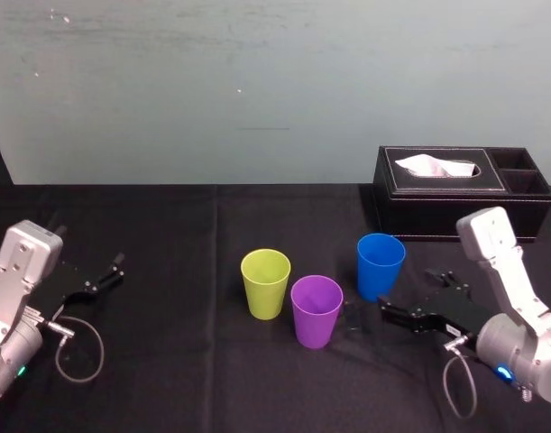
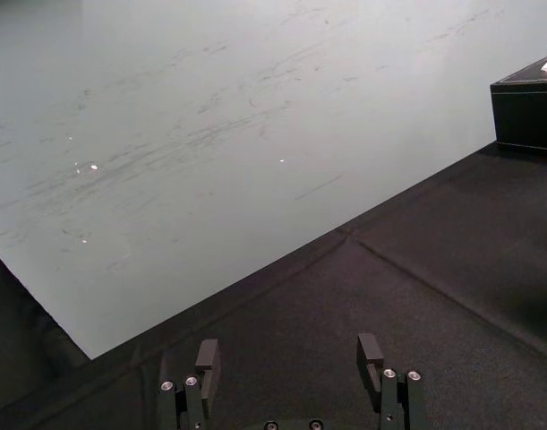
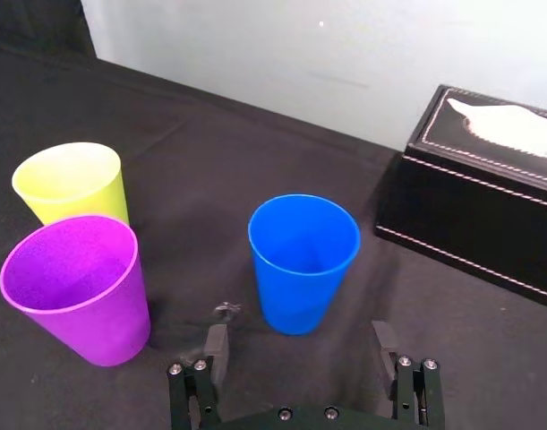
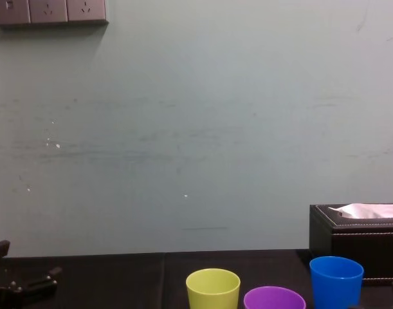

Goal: Stack the three plastic cups sequentially using one hand.

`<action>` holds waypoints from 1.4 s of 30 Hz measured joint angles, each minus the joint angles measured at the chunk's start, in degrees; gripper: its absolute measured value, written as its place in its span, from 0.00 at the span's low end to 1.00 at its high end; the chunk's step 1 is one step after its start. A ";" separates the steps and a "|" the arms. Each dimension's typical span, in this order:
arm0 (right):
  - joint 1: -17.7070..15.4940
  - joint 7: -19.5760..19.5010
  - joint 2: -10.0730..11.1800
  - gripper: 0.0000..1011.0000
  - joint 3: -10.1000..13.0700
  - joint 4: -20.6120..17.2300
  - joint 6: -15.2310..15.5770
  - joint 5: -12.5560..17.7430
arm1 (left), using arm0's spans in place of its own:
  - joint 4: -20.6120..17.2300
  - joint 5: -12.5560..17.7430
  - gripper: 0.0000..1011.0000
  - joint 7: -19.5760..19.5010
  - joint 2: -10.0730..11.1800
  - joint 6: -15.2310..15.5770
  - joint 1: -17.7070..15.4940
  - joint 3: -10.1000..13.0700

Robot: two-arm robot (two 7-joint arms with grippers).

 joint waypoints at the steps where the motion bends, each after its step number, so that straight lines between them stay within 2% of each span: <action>1: 0.48 -0.03 -0.53 0.99 -0.17 0.41 0.63 -0.30 | 0.00 0.00 0.99 0.00 0.00 0.00 0.00 0.00; 9: 2.27 0.12 -3.31 0.99 0.01 3.29 2.66 -0.82 | 0.00 0.00 0.99 0.00 0.00 0.00 0.00 0.00; 22: 4.22 3.59 -6.50 0.99 1.65 8.16 1.01 -0.37 | 0.00 0.00 0.99 0.00 0.00 0.00 0.00 0.00; 42: 6.41 4.48 -9.95 0.99 2.24 12.05 0.76 -3.93 | 0.00 0.00 0.99 0.00 0.00 0.00 0.00 0.00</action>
